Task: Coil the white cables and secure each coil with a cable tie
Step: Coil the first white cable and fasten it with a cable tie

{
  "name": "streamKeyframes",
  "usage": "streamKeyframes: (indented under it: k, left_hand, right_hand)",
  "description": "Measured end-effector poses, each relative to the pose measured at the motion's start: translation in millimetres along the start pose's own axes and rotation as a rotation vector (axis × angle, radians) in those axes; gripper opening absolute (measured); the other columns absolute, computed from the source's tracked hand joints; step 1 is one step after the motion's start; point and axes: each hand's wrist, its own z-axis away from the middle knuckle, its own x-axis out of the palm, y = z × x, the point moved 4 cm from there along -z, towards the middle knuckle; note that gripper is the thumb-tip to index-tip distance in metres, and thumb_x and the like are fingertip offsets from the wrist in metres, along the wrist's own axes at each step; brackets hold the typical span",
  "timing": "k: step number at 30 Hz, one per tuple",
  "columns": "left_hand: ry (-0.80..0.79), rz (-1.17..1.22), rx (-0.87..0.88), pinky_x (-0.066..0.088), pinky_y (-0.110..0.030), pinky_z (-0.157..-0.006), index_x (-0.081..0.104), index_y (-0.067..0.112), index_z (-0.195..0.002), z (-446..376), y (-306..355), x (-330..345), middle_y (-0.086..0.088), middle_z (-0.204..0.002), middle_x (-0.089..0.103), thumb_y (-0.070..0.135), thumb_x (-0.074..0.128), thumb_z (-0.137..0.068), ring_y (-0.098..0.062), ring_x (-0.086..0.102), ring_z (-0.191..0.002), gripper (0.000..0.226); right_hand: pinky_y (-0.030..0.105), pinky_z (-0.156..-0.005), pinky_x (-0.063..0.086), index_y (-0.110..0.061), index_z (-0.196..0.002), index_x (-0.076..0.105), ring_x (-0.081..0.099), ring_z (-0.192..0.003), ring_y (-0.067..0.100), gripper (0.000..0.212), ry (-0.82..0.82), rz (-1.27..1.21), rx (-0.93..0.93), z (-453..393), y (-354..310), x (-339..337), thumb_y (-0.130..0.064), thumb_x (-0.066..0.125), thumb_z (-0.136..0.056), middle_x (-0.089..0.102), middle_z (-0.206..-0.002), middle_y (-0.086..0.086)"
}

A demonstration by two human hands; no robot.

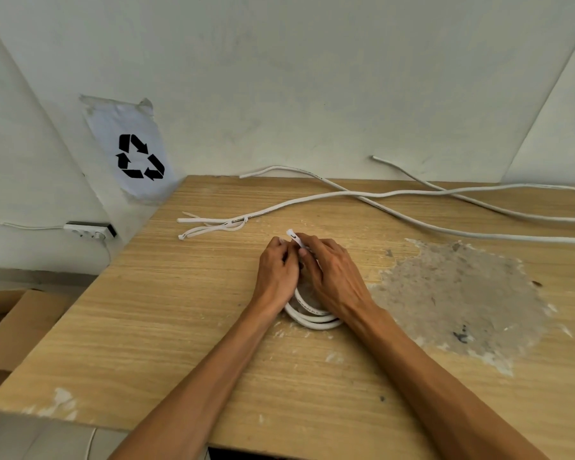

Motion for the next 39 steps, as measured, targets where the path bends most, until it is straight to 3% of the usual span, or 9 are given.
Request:
streamKeyframes:
  k: [4,11,13,17,22,27,30,37,39]
  left_hand:
    - [0.02,0.042,-0.023,0.038,-0.023,-0.059,0.054,0.009,-0.08,-1.2,-1.6,-0.8,-0.007,-0.077,0.056,0.019,0.039,-0.105,-0.012,0.051,-0.065,0.031]
    - [0.024,0.028,0.021,0.039,-0.026,-0.066,0.058,0.009,-0.083,4.0,2.1,-2.8,-0.006,-0.086,0.056,0.019,0.041,-0.103,-0.011,0.052,-0.072,0.028]
    - [-0.117,0.002,0.055,0.045,-0.026,-0.074,0.067,0.014,-0.1,8.6,1.9,-2.9,-0.001,-0.099,0.053,0.03,0.052,-0.093,-0.009,0.056,-0.085,0.023]
    - [-0.344,-0.222,0.126,0.044,-0.023,-0.096,0.053,0.019,-0.135,14.1,-2.3,-6.0,0.002,-0.116,0.044,0.025,0.074,-0.08,-0.011,0.053,-0.106,0.06]
    - [-0.266,-0.283,0.228,0.041,-0.026,-0.103,0.045,0.017,-0.145,14.5,-2.4,-5.0,0.0,-0.131,0.054,0.024,0.061,-0.096,-0.011,0.052,-0.119,0.052]
    - [-0.214,-0.301,0.296,0.045,-0.027,-0.092,0.054,0.016,-0.136,14.4,2.8,-1.2,-0.003,-0.117,0.06,0.019,0.043,-0.105,-0.012,0.056,-0.102,0.033]
    - [-0.184,-0.25,0.272,0.047,-0.03,-0.094,0.053,0.015,-0.138,16.3,-0.4,0.2,-0.003,-0.119,0.057,0.018,0.042,-0.105,-0.015,0.057,-0.106,0.035]
    - [-0.217,-0.176,0.139,0.034,-0.024,-0.11,0.026,0.023,-0.157,20.4,-3.1,2.1,0.003,-0.148,0.043,0.02,0.046,-0.105,-0.01,0.043,-0.134,0.056]
    - [-0.233,-0.141,0.092,0.034,-0.031,-0.114,0.017,0.028,-0.159,19.2,-5.6,2.7,0.003,-0.15,0.043,0.022,0.048,-0.104,-0.013,0.042,-0.136,0.063]
  right_hand:
    - [0.035,-0.092,0.045,-0.02,-0.136,0.055,0.056,-0.109,0.016,0.032,0.017,0.004,0.001,0.7,-0.3,-1.5,-0.024,0.044,-0.106,0.067,-0.12,0.0]
    - [0.03,-0.082,0.046,-0.012,-0.116,0.062,0.052,-0.097,0.019,0.026,0.06,0.094,0.064,0.1,3.3,-1.3,-0.025,0.042,-0.106,0.054,-0.111,0.005]
    - [0.032,-0.084,0.046,-0.009,-0.113,0.063,0.05,-0.097,0.02,0.026,0.086,0.099,0.124,0.9,7.1,-3.1,-0.023,0.042,-0.106,0.054,-0.111,0.007]
    - [0.026,-0.082,0.04,-0.007,-0.115,0.064,0.05,-0.102,0.02,0.028,0.064,0.096,0.185,0.8,11.1,-1.7,-0.024,0.043,-0.106,0.055,-0.112,0.007]
    - [0.032,-0.079,0.047,-0.008,-0.113,0.063,0.053,-0.096,0.02,0.027,0.164,0.041,0.206,3.2,15.7,-6.9,-0.023,0.042,-0.106,0.057,-0.106,0.006]
    - [0.035,-0.077,0.048,-0.012,-0.111,0.062,0.054,-0.094,0.018,0.022,0.195,0.007,0.171,6.2,14.1,-12.8,-0.024,0.044,-0.106,0.061,-0.104,0.002]
    - [0.033,-0.073,0.048,-0.011,-0.109,0.065,0.056,-0.093,0.02,0.021,0.213,0.032,0.12,4.7,11.3,-14.5,-0.024,0.049,-0.104,0.06,-0.104,0.004]
    - [0.028,-0.062,0.045,-0.012,-0.098,0.07,0.053,-0.085,0.015,0.021,0.219,0.123,0.146,2.6,11.1,-16.8,-0.03,0.06,-0.098,0.054,-0.09,-0.001]
    - [0.03,-0.062,0.048,-0.014,-0.098,0.07,0.054,-0.087,0.016,0.022,0.194,0.11,0.178,1.1,12.5,-14.9,-0.033,0.059,-0.098,0.053,-0.091,-0.001]
